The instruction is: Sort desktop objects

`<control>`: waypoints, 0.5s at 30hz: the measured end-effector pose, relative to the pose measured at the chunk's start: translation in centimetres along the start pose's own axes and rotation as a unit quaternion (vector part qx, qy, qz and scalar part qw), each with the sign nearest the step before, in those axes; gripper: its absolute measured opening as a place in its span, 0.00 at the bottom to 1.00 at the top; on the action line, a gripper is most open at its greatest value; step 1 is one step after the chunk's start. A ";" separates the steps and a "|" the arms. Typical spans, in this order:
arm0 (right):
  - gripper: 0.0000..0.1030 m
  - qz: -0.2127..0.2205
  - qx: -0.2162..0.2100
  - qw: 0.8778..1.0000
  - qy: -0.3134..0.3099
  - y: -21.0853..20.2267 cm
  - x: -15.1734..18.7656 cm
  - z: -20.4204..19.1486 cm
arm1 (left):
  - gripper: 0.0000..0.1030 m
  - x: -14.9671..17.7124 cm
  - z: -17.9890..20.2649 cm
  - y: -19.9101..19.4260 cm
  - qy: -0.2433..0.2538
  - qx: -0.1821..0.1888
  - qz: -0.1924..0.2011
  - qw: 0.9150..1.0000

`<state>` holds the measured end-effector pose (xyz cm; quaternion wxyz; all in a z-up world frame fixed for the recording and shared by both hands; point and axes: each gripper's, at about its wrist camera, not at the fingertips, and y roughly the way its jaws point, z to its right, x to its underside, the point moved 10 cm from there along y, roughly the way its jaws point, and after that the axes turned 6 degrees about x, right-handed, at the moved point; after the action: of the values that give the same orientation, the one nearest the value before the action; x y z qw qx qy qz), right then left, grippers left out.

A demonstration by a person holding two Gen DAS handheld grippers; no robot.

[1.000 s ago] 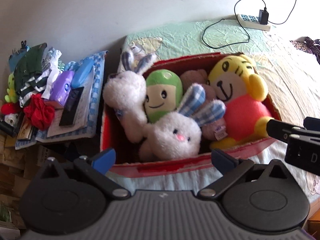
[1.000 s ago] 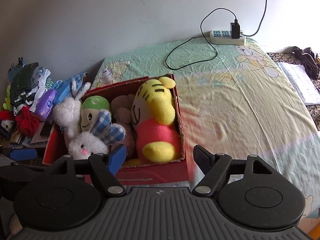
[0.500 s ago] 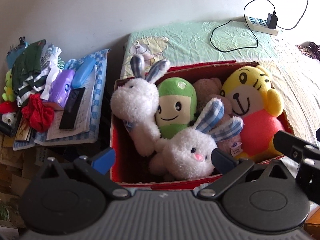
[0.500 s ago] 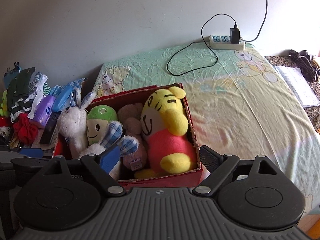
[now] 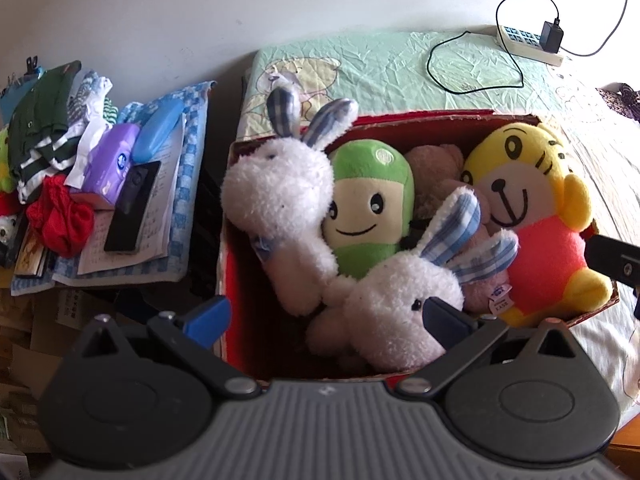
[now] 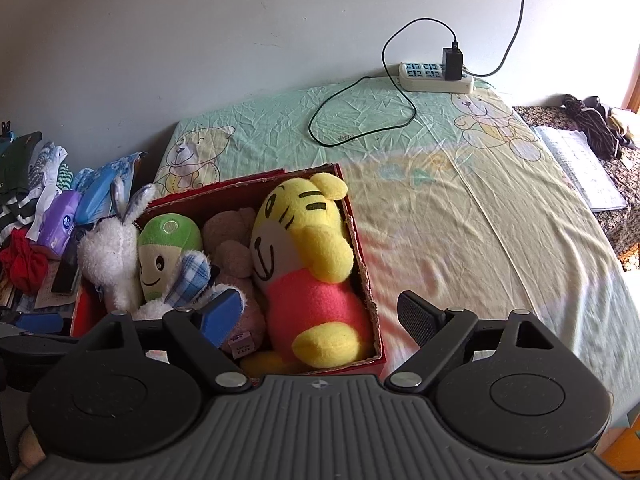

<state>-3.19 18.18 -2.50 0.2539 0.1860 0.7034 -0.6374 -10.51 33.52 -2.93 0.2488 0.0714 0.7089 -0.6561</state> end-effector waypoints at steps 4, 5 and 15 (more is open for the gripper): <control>0.85 -0.005 0.000 1.000 -0.001 0.7 -0.2 -0.6 | 1.00 -0.2 -0.3 0.9 -0.001 0.008 -0.003 1.000; 0.85 -0.003 0.003 1.000 -0.004 0.8 -0.4 -0.7 | 1.00 -0.3 -0.3 1.0 -0.002 0.014 -0.002 1.000; 0.85 -0.002 0.009 1.000 -0.022 1.8 -1.2 -1.6 | 0.99 -1.8 -0.6 0.6 -0.004 0.015 0.034 0.999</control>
<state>-1.38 20.09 -3.12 0.2662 0.1724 0.6922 -0.6482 -8.85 34.62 -2.65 0.2730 0.0968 0.6948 -0.6583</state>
